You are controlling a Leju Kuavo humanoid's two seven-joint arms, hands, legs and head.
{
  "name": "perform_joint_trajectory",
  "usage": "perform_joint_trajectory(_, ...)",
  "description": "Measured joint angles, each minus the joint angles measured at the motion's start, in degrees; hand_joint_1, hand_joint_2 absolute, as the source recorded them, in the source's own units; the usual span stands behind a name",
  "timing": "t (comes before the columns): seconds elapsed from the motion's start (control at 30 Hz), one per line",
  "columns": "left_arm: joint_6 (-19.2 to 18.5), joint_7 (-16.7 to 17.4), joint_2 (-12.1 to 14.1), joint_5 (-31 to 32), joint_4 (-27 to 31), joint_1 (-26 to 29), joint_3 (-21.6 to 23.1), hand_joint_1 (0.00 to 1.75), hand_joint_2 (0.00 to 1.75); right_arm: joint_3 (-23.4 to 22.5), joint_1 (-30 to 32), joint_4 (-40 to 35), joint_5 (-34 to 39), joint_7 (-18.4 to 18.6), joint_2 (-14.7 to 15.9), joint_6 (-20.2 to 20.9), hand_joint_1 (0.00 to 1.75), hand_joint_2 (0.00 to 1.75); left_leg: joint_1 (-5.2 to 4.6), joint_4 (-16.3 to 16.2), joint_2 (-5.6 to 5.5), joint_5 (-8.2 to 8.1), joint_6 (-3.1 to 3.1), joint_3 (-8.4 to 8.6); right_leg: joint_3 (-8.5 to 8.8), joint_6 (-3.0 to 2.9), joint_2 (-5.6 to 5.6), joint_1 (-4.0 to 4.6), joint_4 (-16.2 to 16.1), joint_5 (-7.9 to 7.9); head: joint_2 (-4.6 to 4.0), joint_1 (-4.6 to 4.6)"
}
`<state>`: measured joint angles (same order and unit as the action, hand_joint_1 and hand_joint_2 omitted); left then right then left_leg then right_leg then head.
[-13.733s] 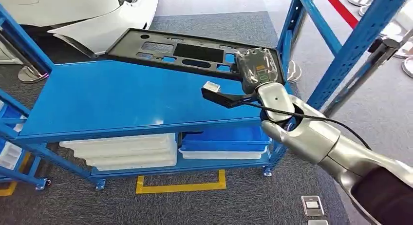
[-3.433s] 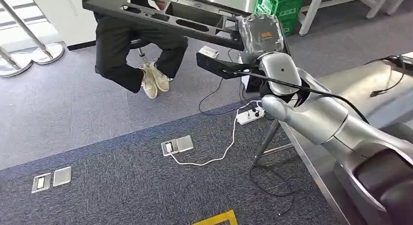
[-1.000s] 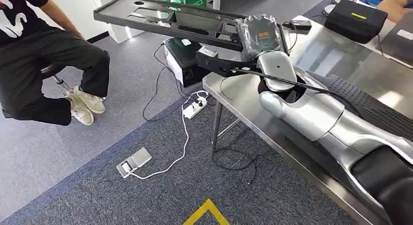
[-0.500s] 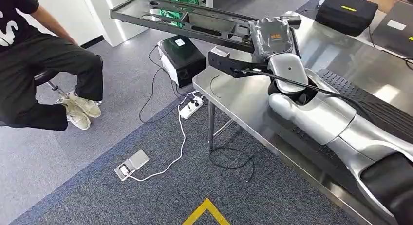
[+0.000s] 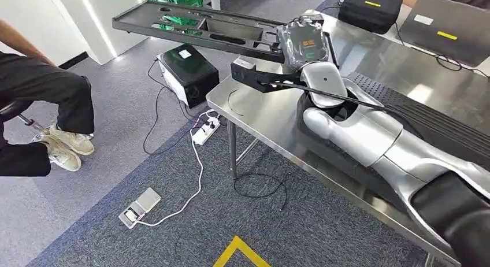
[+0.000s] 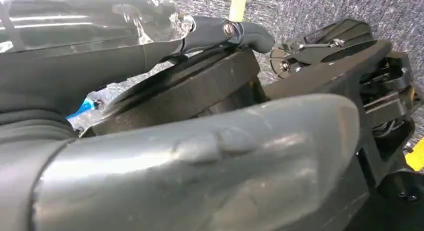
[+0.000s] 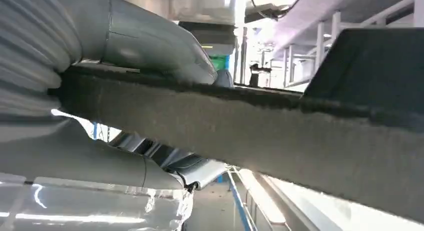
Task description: Take the parts from the cabinet and place them on the table.
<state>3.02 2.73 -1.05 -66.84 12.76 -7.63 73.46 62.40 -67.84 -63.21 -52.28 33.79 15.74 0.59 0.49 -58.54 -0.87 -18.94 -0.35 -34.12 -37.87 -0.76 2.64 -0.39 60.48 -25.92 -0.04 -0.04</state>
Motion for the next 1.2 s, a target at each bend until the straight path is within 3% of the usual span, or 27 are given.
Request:
perform_joint_trajectory(0.03, 0.0, 0.0, 0.0, 0.0, 0.0, 0.0, 0.0, 0.0, 0.0, 0.0, -0.1, 0.1, 0.0, 0.0, 0.0, 0.0, 1.75, 1.75, -0.02, 0.1, 0.29, 0.06, 0.24, -0.02, -1.37, 0.14, -1.07, 0.15, 3.0, -1.98, 0.0, 0.61)
perform_joint_trajectory(0.1, 0.0, 0.0, 0.0, 0.0, 0.0, 0.1, 0.0, 0.0, 0.0, 0.0, 0.0, 0.2, 0.0, 0.0, -0.1, 0.0, 1.75, 1.75, -0.14, 0.1, 0.88, 0.01, 0.35, -0.05, -5.34, 0.45, -1.88, -0.03, 11.8, -5.94, 0.02, 1.0)
perform_joint_trajectory(0.13, 0.0, 0.0, 0.0, 0.0, 0.0, 0.2, 0.0, 0.0, 0.0, 0.0, 0.0, 0.4, 0.0, 0.0, -0.1, 0.0, 1.75, 1.75, -0.18, 0.1, 1.26, -0.01, 0.38, -0.06, -7.19, 0.54, -1.97, -0.09, 15.8, -7.11, 0.02, 1.16)
perform_joint_trajectory(0.17, 0.0, 0.0, 0.0, 0.0, 0.0, 0.2, 0.0, 0.0, 0.0, 0.0, 0.1, 0.6, 0.0, 0.0, -0.1, 0.0, 1.75, 1.75, -0.19, 0.0, 1.48, -0.02, 0.38, -0.03, -7.71, 0.56, -2.06, -0.14, 16.7, -6.82, 0.0, 1.4)
perform_joint_trajectory(0.2, 0.0, 0.0, 0.0, 0.0, 0.0, 0.2, 0.0, 0.0, 0.0, 0.0, 0.1, 0.7, 0.0, 0.0, -0.1, 0.0, 1.75, 1.75, -0.19, 0.0, 1.74, -0.08, 0.37, 0.02, -6.79, 0.54, -2.13, -0.18, 14.8, -5.28, 0.02, 1.66)
perform_joint_trajectory(0.27, 0.0, 0.0, 0.0, 0.0, 0.0, 0.2, 0.0, 0.0, 0.0, 0.0, 0.0, 0.9, 0.0, 0.0, -0.1, 0.0, 1.75, 1.75, -0.19, -0.1, 2.23, -0.31, 0.17, 0.17, -1.98, 0.29, -2.8, -0.19, 5.2, -0.41, 0.02, 2.23)
perform_joint_trajectory(0.3, 0.0, 0.0, 0.0, 0.0, 0.0, 0.2, 0.0, 0.0, 0.0, 0.0, -0.1, 0.9, 0.0, 0.0, -0.1, 0.0, 1.75, 1.75, -0.2, -0.3, 2.44, -0.56, -0.09, 0.25, 0.4, 0.11, -3.81, -0.11, 0.4, 1.04, 0.0, 2.49)
perform_joint_trajectory(0.33, 0.0, 0.0, 0.0, 0.0, 0.0, 0.2, 0.0, 0.0, 0.0, 0.0, -0.2, 1.0, 0.0, 0.0, -0.2, 0.0, 1.75, 1.75, -0.69, -0.5, 2.62, -0.72, -0.38, 0.03, 0.95, -0.03, -4.67, 0.68, -0.7, 0.08, 0.0, 2.58)
perform_joint_trajectory(0.47, 0.1, 0.0, 0.0, 0.0, 0.0, 0.3, 0.0, 0.0, 0.0, 0.0, -0.2, 1.2, 0.0, -0.1, -0.2, -0.1, 1.75, 1.75, -0.8, -0.5, 3.36, -0.86, -1.34, 0.22, 0.77, -1.11, -3.41, 0.41, -1.3, 0.37, 0.0, 2.1)
perform_joint_trajectory(0.5, 0.1, 0.1, 0.1, 0.0, 0.0, 0.3, 0.0, 0.0, 0.0, 0.0, -0.2, 1.2, 0.0, -0.1, -0.3, -0.1, 1.75, 1.75, -0.58, -1.3, 2.75, -1.7, -1.71, 0.12, 1.03, -1.4, -3.36, 0.11, -1.5, 0.54, 0.02, 2.25)
perform_joint_trajectory(0.53, 0.1, 0.1, 0.1, 0.0, 0.0, 0.3, 0.0, 0.0, 0.0, 0.0, -0.3, 1.2, 0.0, 0.0, -0.3, -0.1, 1.75, 1.75, -0.52, -3.6, 1.81, -3.39, -1.96, -0.82, 1.02, -1.74, -3.1, 0.1, -1.5, 0.55, 0.0, 1.9)
perform_joint_trajectory(0.6, 0.1, 0.1, 0.1, 0.0, 0.0, 0.2, 0.0, 0.0, 0.0, 0.0, -0.3, 1.4, 0.3, 0.0, -0.7, -0.2, 1.75, 1.75, -0.45, -12.6, 1.24, -7.87, -2.31, -4.78, 1.0, -2.13, -2.43, 0.2, -1.5, 0.54, 0.0, 1.02)
perform_joint_trajectory(0.63, 0.1, 0.0, 0.1, 0.0, 0.0, 0.1, 0.0, 0.0, 0.0, 0.0, -0.2, 1.5, 0.5, 0.0, -0.9, -0.2, 1.75, 1.75, -0.46, -16.8, 1.24, -9.32, -2.44, -6.75, 1.0, -2.15, -2.04, 0.28, -1.5, 0.54, 0.0, 0.72)
perform_joint_trajectory(0.67, 0.1, 0.0, 0.1, 0.0, 0.0, -0.1, 0.0, 0.0, 0.0, 0.0, -0.1, 1.7, 0.7, 0.0, -0.9, -0.3, 1.75, 1.75, -0.45, -18.8, 1.24, -9.38, -2.45, -7.7, 1.04, -2.16, -1.69, 0.33, -1.5, 0.54, 0.0, 0.5)
perform_joint_trajectory(0.7, 0.1, 0.0, 0.1, 0.1, 0.0, -0.1, 0.0, 0.0, 0.0, 0.0, 0.0, 1.8, 0.9, 0.0, -1.0, -0.3, 1.75, 1.75, -0.45, -18.1, 1.24, -8.23, -2.39, -7.44, 1.11, -2.15, -1.27, 0.34, -1.5, 0.54, 0.02, 0.37)
perform_joint_trajectory(0.73, 0.1, 0.0, 0.1, 0.1, 0.0, -0.1, 0.0, 0.0, 0.0, 0.0, 0.0, 2.1, 1.0, 0.0, -1.1, -0.4, 1.75, 1.75, -0.44, -14.9, 1.19, -5.93, -2.27, -6.07, 1.17, -2.15, -0.79, 0.34, -1.4, 0.54, 0.02, 0.2)
perform_joint_trajectory(0.77, 0.1, 0.0, 0.1, 0.1, 0.0, -0.1, 0.0, 0.0, 0.0, 0.0, 0.0, 2.2, 1.0, 0.0, -1.2, -0.5, 1.75, 1.75, -0.4, -9.6, 1.03, -2.95, -2.11, -3.68, 1.3, -2.14, -0.28, 0.33, -1.4, 0.53, 0.02, 0.0)
perform_joint_trajectory(0.8, 0.1, 0.0, 0.1, 0.1, 0.0, 0.0, 0.0, 0.0, 0.0, 0.0, -0.1, 2.3, 1.0, 0.0, -1.4, -0.6, 1.75, 1.75, -0.28, -4.8, 0.19, -0.49, -1.93, -1.56, 1.43, -2.09, 0.08, 0.32, -1.4, 0.51, 0.02, -0.13)
perform_joint_trajectory(0.83, 0.2, 0.0, 0.1, 0.2, 0.0, 0.1, 0.0, 0.0, 0.0, 0.0, -0.1, 2.6, 1.0, 0.0, -1.6, -0.8, 1.75, 1.75, -0.26, -2.3, -1.59, -0.26, -1.65, -0.63, 1.19, -1.91, 0.44, 0.56, -1.3, 0.52, 0.0, -0.22)
perform_joint_trajectory(0.87, 0.2, 0.0, 0.1, 0.2, 0.0, 0.0, 0.0, 0.0, 0.0, 0.0, -0.2, 2.8, 1.2, 0.0, -1.8, -0.8, 1.75, 1.75, -0.09, -0.7, -1.39, -0.55, -1.44, -0.14, 0.87, -1.68, 0.95, 0.56, -1.0, 0.56, 0.02, -0.13)
perform_joint_trajectory(0.97, 0.2, 0.0, 0.0, 0.2, 0.0, 0.0, 0.0, 0.0, 0.0, 0.0, -0.1, 3.4, 1.3, 0.1, -1.9, -0.9, 1.75, 1.75, -0.41, -0.6, -0.57, -0.36, -0.57, -0.35, 0.57, -0.51, 1.64, 0.08, -1.4, 1.07, 0.02, -0.16)
perform_joint_trajectory(1.0, 0.2, 0.1, 0.0, 0.2, 0.0, 0.0, 0.0, 0.0, 0.0, 0.0, -0.1, 3.5, 1.3, 0.1, -1.9, -0.9, 1.75, 1.75, 0.01, 0.2, -0.06, 0.07, 0.02, 0.0, 0.42, -0.24, 0.79, 0.15, -0.9, 0.51, 0.0, -0.09)
perform_joint_trajectory(1.03, 0.2, 0.1, 0.0, 0.2, 0.0, 0.0, 0.0, 0.0, 0.0, 0.0, -0.2, 3.6, 1.3, 0.1, -1.9, -0.9, 1.75, 1.75, -0.1, 0.4, 0.22, 0.22, 0.28, 0.06, -0.32, -0.04, -0.81, 0.35, 0.9, -0.82, 0.0, 0.44)
perform_joint_trajectory(1.13, 0.2, 0.1, 0.0, 0.2, 0.0, 0.1, 0.0, 0.0, 0.0, 0.0, -0.1, 3.9, 1.3, 0.2, -2.1, -0.9, 1.75, 1.75, -0.18, 0.3, 1.16, 0.22, 0.46, -0.04, -6.12, 0.46, -1.94, 0.0, 13.4, -6.56, 0.0, 1.09)
perform_joint_trajectory(1.17, 0.2, 0.1, 0.0, 0.2, 0.0, 0.1, 0.0, 0.0, 0.0, 0.0, 0.0, 4.1, 1.3, 0.2, -2.1, -0.9, 1.75, 1.75, -0.18, 0.2, 1.43, 0.2, 0.47, -0.05, -7.5, 0.56, -2.01, -0.12, 16.3, -7.03, 0.0, 1.31)
perform_joint_trajectory(1.2, 0.2, 0.1, 0.0, 0.2, 0.0, 0.1, 0.0, 0.0, 0.0, 0.0, 0.0, 4.4, 1.3, 0.2, -2.1, -0.9, 1.75, 1.75, -0.18, 0.2, 1.67, 0.14, 0.49, -0.02, -7.33, 0.63, -2.11, -0.24, 15.9, -6.1, 0.02, 1.6)
